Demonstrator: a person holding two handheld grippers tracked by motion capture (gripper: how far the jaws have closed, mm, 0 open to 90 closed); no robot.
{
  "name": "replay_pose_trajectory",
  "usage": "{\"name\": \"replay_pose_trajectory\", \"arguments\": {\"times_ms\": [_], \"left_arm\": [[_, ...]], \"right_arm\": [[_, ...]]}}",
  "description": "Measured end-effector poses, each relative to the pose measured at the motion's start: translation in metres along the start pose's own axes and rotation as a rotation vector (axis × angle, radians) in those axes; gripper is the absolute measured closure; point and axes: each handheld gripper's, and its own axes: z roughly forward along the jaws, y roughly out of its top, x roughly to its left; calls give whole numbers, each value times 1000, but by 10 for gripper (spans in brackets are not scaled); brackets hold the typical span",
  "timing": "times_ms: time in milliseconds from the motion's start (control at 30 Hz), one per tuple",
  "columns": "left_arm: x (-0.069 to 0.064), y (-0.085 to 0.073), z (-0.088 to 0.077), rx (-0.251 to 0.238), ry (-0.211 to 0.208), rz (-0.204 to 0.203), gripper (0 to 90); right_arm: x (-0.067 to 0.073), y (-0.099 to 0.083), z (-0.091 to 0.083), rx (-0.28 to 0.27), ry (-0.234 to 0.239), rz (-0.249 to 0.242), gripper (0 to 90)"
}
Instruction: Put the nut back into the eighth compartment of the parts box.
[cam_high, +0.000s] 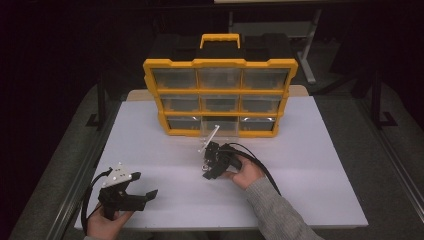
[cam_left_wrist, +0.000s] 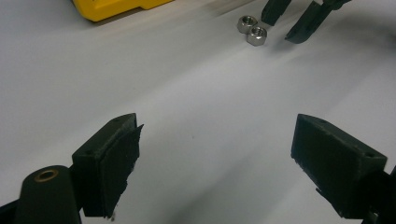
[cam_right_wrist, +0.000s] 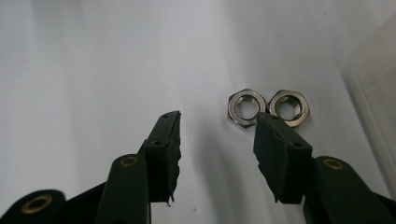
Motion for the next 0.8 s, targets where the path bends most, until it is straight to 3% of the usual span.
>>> {"name": "replay_pose_trajectory", "arguments": {"times_ms": [167, 200, 267, 367, 800], "left_arm": [[0, 0, 0, 3, 0, -2, 149], [0, 0, 0, 4, 0, -2, 150], [0, 0, -1, 4, 0, -2, 150], [0, 0, -1, 4, 2, -3, 150], [1, 0, -1, 3, 1, 0, 150]], "right_arm": [[-1, -1, 5, 15, -3, 17, 503], [1, -1, 5, 32, -10, 45, 502], [-2, -1, 7, 10, -19, 12, 503], [-3, -1, 8, 2, -25, 3, 506], [4, 4, 13, 48, -12, 10, 553]]}}
